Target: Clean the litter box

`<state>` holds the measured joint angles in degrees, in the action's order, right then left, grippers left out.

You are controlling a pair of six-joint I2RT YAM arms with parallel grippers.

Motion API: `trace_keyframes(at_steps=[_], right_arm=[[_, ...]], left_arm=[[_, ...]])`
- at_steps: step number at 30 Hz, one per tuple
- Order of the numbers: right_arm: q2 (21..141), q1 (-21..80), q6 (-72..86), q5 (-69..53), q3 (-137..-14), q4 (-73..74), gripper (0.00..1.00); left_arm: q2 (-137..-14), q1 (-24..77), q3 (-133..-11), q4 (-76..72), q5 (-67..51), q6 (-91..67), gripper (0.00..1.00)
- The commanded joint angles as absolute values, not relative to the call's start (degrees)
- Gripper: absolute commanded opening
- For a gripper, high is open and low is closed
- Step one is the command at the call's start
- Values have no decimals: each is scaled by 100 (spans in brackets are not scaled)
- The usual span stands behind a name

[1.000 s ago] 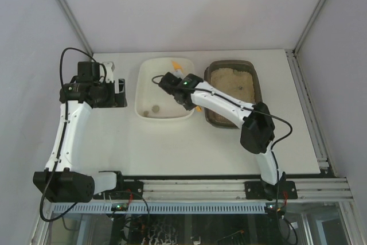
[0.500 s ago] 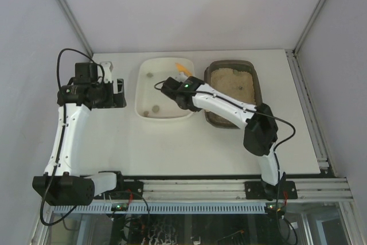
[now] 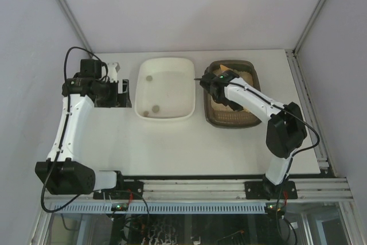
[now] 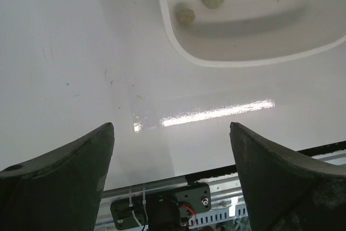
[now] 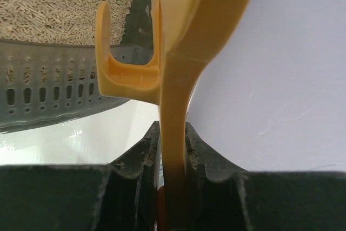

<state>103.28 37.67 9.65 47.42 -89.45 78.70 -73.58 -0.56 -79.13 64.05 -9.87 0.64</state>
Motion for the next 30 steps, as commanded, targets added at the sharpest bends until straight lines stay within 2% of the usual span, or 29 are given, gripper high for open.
trace_keyframes(at_steps=[1, 8, 18, 30], right_arm=[[10076, 3373, 484, 4513, -9019, 7740, 0], [10821, 2916, 204, 3790, -9424, 7526, 0], [11886, 2764, -1, 4693, -10203, 7573, 0], [12187, 2413, -210, 5440, -10487, 7419, 0]], left_arm=[[-7576, -93, -8612, 6545, -1437, 415, 92], [-8146, -95, -9304, 6903, -1850, 580, 91], [-8216, -84, -9338, 6711, -2006, 540, 92], [-8152, -80, -9176, 6557, -1936, 479, 92]])
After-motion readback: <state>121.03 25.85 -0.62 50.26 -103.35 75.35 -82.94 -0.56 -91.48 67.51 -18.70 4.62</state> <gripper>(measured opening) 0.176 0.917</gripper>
